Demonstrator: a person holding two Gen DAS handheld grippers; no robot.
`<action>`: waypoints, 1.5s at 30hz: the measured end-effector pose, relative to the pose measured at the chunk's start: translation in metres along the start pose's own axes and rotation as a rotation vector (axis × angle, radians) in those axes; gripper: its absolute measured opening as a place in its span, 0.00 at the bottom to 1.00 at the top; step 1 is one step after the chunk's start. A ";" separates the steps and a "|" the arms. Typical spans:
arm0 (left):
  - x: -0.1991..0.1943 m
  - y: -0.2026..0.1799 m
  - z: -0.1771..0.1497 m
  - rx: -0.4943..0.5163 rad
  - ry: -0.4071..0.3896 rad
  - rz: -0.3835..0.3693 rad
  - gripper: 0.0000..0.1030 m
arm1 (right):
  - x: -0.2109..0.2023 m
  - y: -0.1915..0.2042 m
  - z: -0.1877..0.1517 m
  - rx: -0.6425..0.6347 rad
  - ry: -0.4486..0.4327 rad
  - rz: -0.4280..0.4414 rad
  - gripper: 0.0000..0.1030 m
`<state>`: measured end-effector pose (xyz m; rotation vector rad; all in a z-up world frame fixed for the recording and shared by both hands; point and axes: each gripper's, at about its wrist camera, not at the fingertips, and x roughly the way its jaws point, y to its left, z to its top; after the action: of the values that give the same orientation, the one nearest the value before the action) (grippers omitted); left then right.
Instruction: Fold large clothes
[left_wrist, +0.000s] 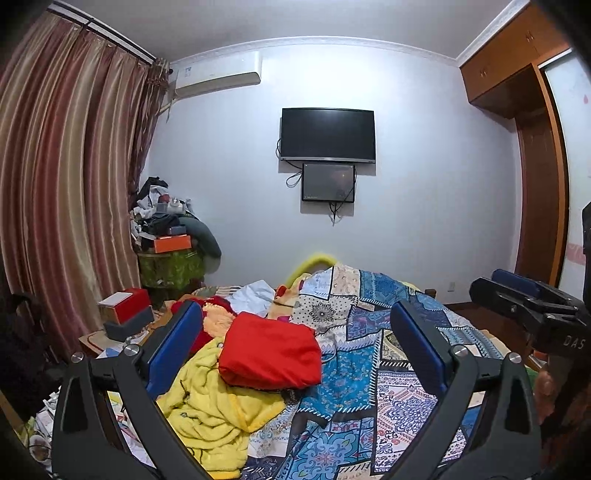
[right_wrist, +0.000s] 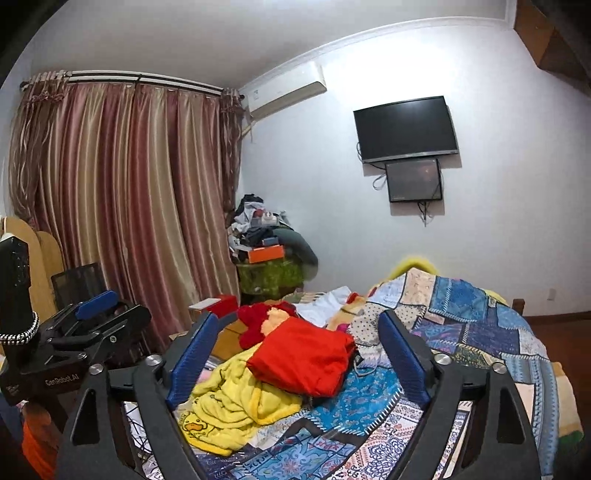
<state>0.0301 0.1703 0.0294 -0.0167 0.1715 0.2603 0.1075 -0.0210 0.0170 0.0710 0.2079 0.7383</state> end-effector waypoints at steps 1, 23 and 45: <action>0.001 -0.001 -0.001 0.002 0.002 0.004 0.99 | 0.000 -0.001 0.001 0.003 -0.004 -0.009 0.97; 0.015 0.006 -0.009 -0.043 0.050 0.005 1.00 | 0.010 0.005 -0.002 -0.039 0.021 -0.054 1.00; 0.017 -0.002 -0.011 -0.042 0.063 -0.009 1.00 | 0.013 -0.004 -0.006 -0.013 0.028 -0.061 1.00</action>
<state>0.0449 0.1726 0.0160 -0.0671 0.2287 0.2540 0.1182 -0.0149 0.0080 0.0423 0.2313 0.6803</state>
